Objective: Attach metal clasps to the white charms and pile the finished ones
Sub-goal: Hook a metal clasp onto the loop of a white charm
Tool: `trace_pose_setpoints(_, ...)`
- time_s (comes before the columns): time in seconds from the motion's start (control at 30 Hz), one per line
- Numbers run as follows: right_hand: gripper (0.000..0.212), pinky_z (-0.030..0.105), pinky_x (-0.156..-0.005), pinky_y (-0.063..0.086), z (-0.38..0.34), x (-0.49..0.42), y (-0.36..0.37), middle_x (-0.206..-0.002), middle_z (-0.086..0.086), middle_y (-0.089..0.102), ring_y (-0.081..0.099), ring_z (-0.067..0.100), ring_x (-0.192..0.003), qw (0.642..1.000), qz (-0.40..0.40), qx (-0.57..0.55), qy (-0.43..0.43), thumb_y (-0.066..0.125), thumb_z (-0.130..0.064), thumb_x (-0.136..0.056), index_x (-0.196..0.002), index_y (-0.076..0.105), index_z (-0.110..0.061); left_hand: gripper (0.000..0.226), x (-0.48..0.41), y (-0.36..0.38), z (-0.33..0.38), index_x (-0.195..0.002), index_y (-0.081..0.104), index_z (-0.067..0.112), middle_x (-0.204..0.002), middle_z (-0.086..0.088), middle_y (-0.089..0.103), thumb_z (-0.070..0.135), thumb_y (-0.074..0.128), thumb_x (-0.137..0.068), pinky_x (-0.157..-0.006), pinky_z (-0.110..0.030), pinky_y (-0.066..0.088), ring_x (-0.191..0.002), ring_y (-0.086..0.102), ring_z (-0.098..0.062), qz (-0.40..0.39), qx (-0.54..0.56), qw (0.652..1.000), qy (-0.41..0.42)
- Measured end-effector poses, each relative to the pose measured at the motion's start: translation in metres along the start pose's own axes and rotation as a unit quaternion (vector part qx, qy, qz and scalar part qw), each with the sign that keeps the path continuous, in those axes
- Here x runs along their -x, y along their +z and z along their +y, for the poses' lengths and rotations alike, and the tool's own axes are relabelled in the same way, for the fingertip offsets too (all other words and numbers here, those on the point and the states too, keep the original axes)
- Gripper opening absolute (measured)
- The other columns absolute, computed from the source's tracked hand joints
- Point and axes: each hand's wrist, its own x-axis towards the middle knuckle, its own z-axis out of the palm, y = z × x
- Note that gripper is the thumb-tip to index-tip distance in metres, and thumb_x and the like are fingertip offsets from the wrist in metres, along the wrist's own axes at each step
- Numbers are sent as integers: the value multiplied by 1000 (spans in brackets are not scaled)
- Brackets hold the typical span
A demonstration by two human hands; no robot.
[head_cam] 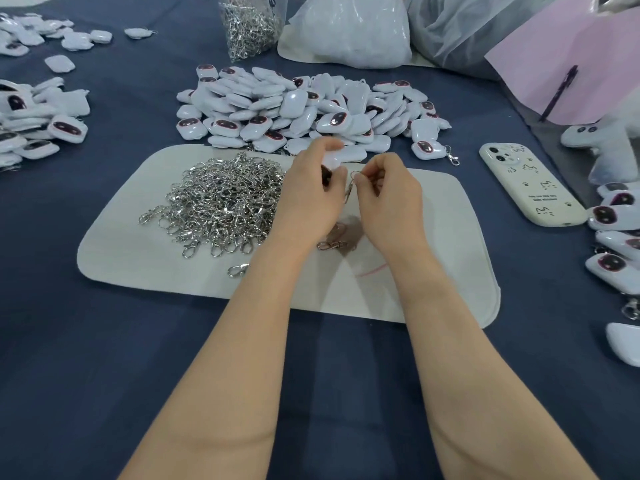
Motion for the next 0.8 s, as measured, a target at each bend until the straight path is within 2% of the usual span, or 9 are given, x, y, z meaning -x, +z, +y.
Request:
trace_pose_setpoints(0.07, 11, 18, -66, 35, 2, -1, -1, -84, 3, 58, 51, 16, -75, 1000, 12, 5, 12, 53, -4, -90, -87, 49, -14, 35, 1, -2, 1, -124, 42, 25, -89, 3, 57, 20, 54, -92, -78, -34, 51, -72, 60, -26, -20, 55, 998, -18)
trace_pose_setpoints(0.13, 7, 19, -66, 35, 3, -1, -1, -83, 3, 57, 50, 16, -75, 1000, 17, 14, 17, 53, -5, -90, -89, 51, -11, 36, 1, -2, 1, -121, 40, 22, -99, 5, 55, 23, 58, -90, -83, -39, 51, -78, 58, -23, -34, 76, 996, -41)
trace_pose_setpoints(0.2, 4, 20, -67, 36, 3, -1, -1, -84, 2, 57, 51, 17, -77, 1000, 13, 23, 13, 52, -5, -90, -91, 53, -9, 27, 0, -1, -2, -110, 44, 23, -96, 12, 56, 22, 60, -87, -81, -27, 49, -83, 57, -16, -45, 54, 997, -42)
trace_pose_setpoints(0.27, 4, 20, -68, 36, 3, -1, -1, -84, 2, 56, 51, 17, -77, 1000, 7, 27, 5, 52, -4, -90, -92, 53, -8, 23, -1, 0, -4, -106, 47, 24, -90, 17, 54, 22, 60, -87, -70, -12, 42, -80, 56, -6, -54, 28, 998, -34)
trace_pose_setpoints(0.3, 5, 19, -67, 36, 3, -1, 0, -85, 1, 56, 50, 17, -77, 1000, 3, 28, 1, 52, -4, -90, -92, 54, -7, 22, -1, -1, -4, -106, 48, 23, -88, 16, 53, 22, 59, -87, -65, -9, 40, -78, 54, -2, -55, 20, 998, -31)
trace_pose_setpoints(0.53, 10, 18, -64, 30, 2, 0, 0, -81, -1, 53, 47, 16, -75, 999, -16, 29, -7, 52, -3, -90, -88, 49, -13, 20, -2, -4, -4, -105, 53, 20, -92, 6, 57, 17, 59, -86, -62, -13, 40, -74, 54, -10, -33, 19, 999, -19)
trace_pose_setpoints(0.6, 12, 18, -65, 31, 1, 1, 0, -81, 0, 54, 47, 16, -75, 1000, -15, 22, -4, 52, -4, -90, -87, 47, -15, 22, -2, -5, -6, -107, 54, 17, -88, 8, 56, 15, 59, -86, -59, -4, 36, -69, 52, -1, -30, 9, 999, -21)
trace_pose_setpoints(0.67, 12, 19, -65, 32, 0, 0, 0, -82, 1, 55, 48, 17, -76, 1000, -17, 13, 0, 52, -4, -90, -87, 47, -15, 24, -2, -4, -6, -109, 55, 16, -80, 12, 54, 14, 60, -85, -56, -2, 35, -64, 50, 4, -32, -3, 999, -24)
trace_pose_setpoints(0.8, 13, 18, -64, 30, 1, 0, 1, -83, 1, 55, 47, 16, -76, 1000, -12, 16, 5, 52, -4, -90, -87, 47, -15, 26, -2, -5, -6, -111, 57, 16, -81, 14, 54, 13, 58, -86, -60, -5, 36, -67, 50, -2, -33, 4, 999, -27)
